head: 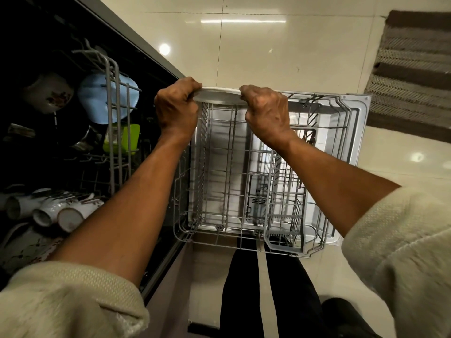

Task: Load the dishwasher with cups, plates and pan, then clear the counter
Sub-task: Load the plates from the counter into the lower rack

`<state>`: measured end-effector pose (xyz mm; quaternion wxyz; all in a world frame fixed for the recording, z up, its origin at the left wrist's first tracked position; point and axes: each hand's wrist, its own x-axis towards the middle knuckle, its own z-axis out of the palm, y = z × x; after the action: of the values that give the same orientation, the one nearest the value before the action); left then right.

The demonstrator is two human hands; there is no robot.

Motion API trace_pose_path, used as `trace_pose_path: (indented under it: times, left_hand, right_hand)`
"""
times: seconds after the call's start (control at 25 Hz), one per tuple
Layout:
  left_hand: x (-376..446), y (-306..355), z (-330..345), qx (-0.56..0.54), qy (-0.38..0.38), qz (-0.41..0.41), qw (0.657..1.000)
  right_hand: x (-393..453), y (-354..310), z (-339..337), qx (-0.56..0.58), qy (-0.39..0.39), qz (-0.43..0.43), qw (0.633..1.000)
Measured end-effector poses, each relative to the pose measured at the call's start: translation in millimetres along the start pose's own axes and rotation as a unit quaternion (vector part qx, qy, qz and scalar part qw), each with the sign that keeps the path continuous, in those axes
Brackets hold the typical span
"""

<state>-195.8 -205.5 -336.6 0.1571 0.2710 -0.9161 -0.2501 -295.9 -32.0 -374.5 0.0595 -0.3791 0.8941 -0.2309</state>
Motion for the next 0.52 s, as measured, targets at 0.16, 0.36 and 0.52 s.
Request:
trace_pose_path:
  times: [0.16, 0.36, 0.52]
  left_hand:
    - [5, 0, -2, -0.017, 0.014, -0.002, 1.0]
    - [3, -4, 0, -0.018, 0.009, -0.011, 1.0]
    - [1, -8, 5, -0.012, -0.007, -0.021, 1.0]
  right_hand:
    - [0, -4, -9, -0.002, 0.027, -0.009, 1.0]
    - [0, -4, -4, 0.017, 0.016, -0.01, 1.0]
    - [-5, -8, 1, 0.0, -0.005, 0.008, 1.0]
